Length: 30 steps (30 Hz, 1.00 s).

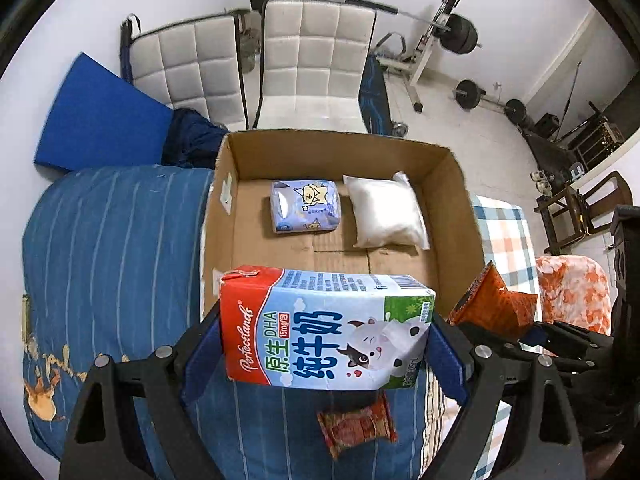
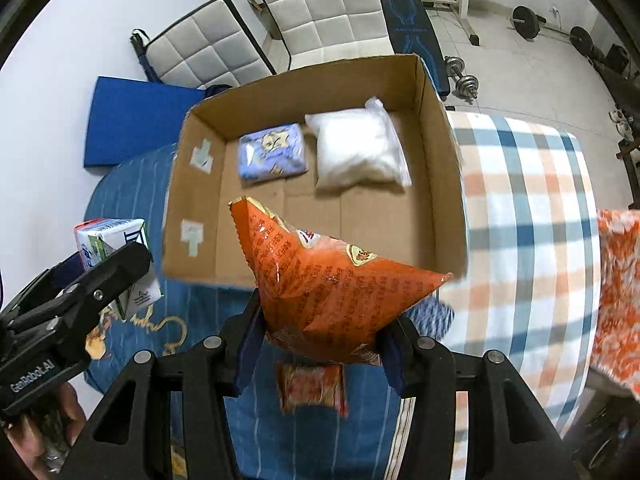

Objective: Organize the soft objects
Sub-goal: 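Lower the carton and orange bag into the box and open both tools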

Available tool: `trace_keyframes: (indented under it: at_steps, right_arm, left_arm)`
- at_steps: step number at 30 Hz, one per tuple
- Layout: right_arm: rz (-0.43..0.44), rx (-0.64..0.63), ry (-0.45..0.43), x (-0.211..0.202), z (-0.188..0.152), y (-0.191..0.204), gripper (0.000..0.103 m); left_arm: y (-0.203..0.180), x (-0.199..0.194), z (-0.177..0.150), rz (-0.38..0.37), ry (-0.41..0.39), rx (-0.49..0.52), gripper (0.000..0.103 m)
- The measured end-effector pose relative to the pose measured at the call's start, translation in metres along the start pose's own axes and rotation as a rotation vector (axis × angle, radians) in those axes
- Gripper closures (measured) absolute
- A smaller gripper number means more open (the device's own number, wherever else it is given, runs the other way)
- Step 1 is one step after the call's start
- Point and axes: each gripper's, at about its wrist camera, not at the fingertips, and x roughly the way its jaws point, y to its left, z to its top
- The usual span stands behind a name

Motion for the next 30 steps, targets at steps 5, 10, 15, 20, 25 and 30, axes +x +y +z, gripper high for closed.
trace_keyframes:
  at_steps: [5,10,15,20,25,30]
  right_arm:
    - [-0.019,0.036,0.067,0.042,0.041,-0.01,0.05]
    - [-0.06,0.031,0.174,0.099,0.066,-0.015,0.05]
    - [-0.123,0.0,0.258,0.147,0.076,-0.017,0.05]
    - [-0.155,-0.012,0.326,0.182,0.078,-0.023,0.05]
    - [-0.18,-0.053,0.384,0.204,0.073,-0.023,0.05]
    - [-0.185,-0.074,0.412,0.211,0.074,-0.021,0.049]
  left_arm:
    - [0.007,0.054,0.027,0.015,0.107,-0.002,0.014]
    - [0.021,0.121,0.039,0.019,0.261,-0.038,0.014]
    - [0.031,0.18,0.036,0.013,0.409,-0.076,0.014]
    - [0.033,0.218,0.024,0.043,0.497,-0.049,0.014]
    - [0.038,0.234,0.01,0.052,0.531,-0.059,0.014]
    - [0.038,0.236,0.002,0.057,0.546,-0.053,0.013]
